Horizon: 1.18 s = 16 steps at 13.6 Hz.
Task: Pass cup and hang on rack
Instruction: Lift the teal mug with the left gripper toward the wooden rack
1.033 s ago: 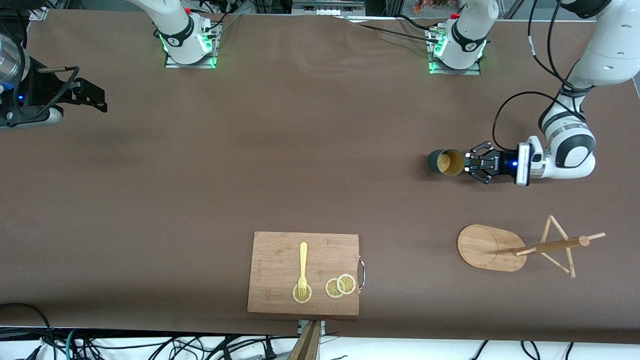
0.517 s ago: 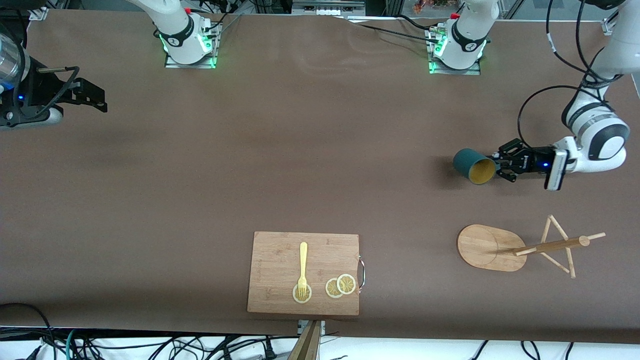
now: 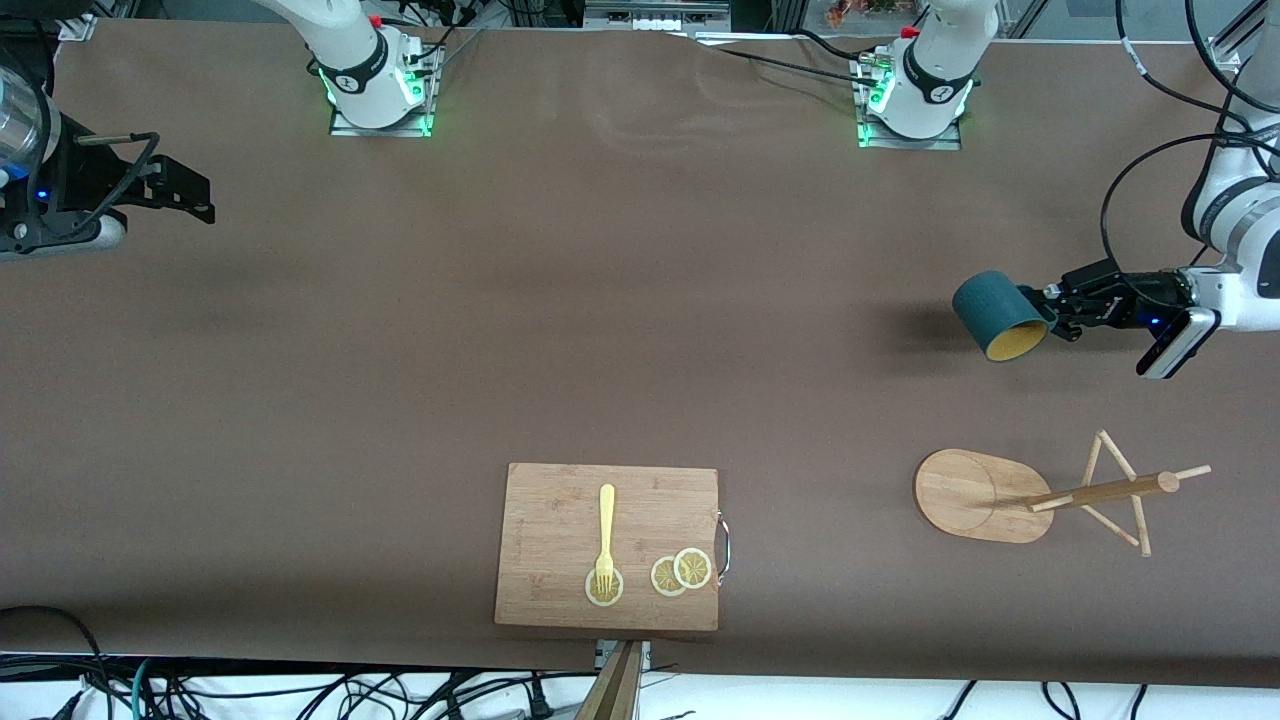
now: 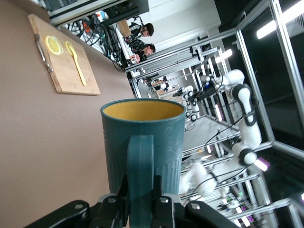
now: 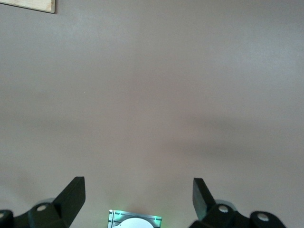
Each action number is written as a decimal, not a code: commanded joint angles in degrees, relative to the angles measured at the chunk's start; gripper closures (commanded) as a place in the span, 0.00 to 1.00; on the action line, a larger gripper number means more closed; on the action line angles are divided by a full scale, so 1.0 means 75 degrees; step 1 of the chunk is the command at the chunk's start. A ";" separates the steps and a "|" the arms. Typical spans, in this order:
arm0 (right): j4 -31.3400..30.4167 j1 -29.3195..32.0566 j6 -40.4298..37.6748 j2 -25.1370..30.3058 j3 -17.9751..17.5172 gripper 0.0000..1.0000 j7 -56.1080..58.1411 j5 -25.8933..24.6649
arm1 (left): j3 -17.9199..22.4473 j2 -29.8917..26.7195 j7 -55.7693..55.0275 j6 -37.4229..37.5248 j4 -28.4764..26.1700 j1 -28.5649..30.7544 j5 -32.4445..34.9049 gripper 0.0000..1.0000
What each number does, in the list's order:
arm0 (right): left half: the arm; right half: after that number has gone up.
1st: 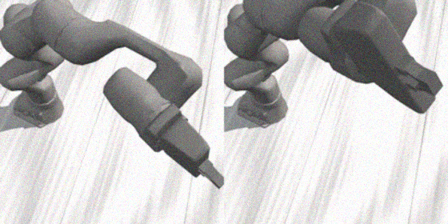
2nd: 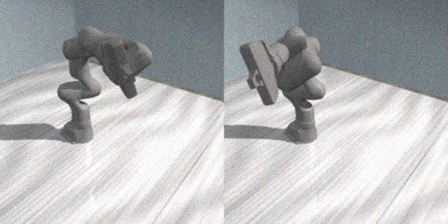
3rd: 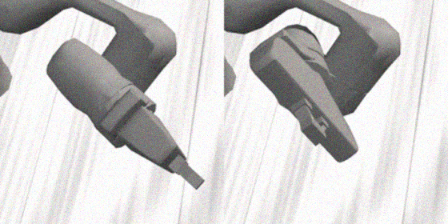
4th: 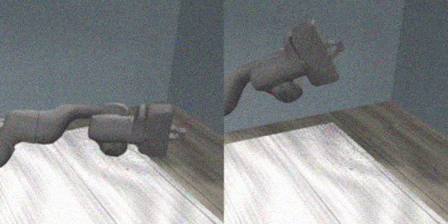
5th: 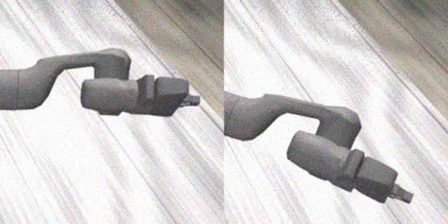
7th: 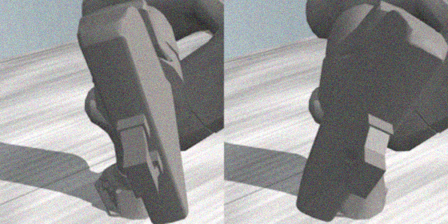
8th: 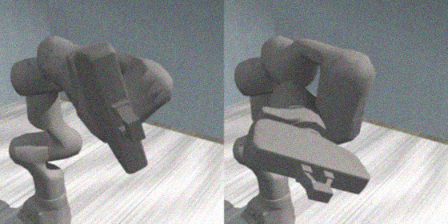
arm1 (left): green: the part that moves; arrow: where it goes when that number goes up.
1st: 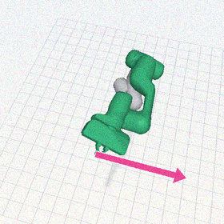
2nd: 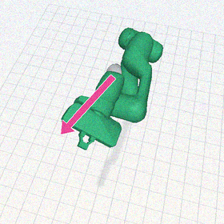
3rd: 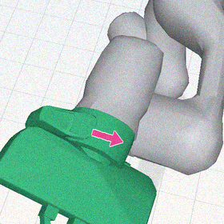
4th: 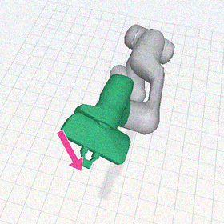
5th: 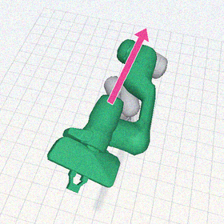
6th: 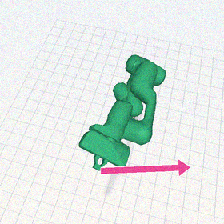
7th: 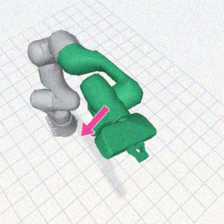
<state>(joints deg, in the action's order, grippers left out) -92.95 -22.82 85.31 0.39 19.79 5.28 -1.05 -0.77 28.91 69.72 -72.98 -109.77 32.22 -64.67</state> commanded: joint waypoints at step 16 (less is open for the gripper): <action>0.0194 -0.0039 -0.0183 -0.0064 0.0033 0.00 0.0093 -0.0070 | -0.0131 0.1712 -0.5084 0.0766 0.2296 0.0404 -0.1770 0.96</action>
<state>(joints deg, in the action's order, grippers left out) -92.95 -22.82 85.18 0.39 19.79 5.28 -1.05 -1.64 39.34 36.43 -68.70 -96.41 35.22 -75.95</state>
